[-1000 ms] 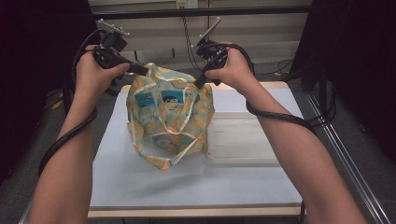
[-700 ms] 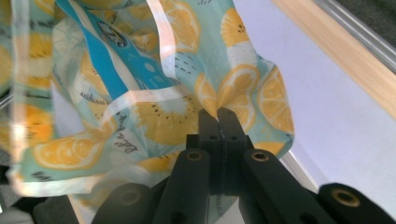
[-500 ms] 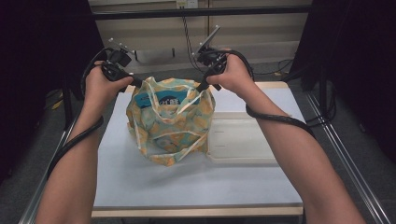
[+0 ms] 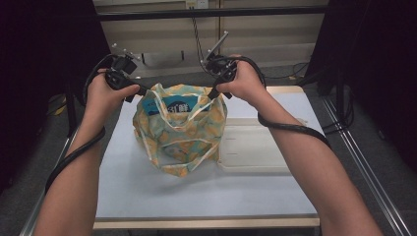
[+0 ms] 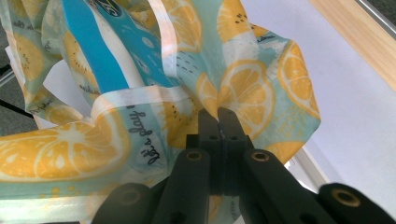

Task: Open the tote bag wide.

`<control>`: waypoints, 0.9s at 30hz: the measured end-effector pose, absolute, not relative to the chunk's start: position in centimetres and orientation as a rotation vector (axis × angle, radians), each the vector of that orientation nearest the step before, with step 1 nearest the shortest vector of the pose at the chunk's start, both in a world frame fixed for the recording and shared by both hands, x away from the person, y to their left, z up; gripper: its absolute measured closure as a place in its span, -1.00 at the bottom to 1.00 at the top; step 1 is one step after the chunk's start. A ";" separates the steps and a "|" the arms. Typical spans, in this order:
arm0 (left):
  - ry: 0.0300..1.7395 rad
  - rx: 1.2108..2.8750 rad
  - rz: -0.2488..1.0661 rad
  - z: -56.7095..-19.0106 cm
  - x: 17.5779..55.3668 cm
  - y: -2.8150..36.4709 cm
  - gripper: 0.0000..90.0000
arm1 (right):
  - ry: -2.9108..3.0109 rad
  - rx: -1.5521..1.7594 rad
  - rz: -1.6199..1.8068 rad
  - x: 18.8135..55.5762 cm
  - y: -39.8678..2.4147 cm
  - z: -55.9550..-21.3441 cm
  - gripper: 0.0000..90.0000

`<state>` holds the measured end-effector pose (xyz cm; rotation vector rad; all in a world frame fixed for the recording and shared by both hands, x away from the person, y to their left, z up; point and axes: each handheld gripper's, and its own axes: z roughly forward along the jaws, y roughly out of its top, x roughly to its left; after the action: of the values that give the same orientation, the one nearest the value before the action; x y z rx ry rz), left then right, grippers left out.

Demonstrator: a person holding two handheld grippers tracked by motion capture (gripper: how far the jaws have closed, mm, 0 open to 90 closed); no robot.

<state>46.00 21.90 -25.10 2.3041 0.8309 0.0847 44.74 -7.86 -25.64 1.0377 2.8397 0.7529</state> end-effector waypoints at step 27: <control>0.655 2.424 0.048 -21.9 43.8 20.5 -0.06 | 2.848 1.037 0.738 44.6 -7.6 -25.7 1.00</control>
<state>43.84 20.49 -21.93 2.4241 0.6546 0.0478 44.57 -7.61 -25.71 1.0368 2.8475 0.7382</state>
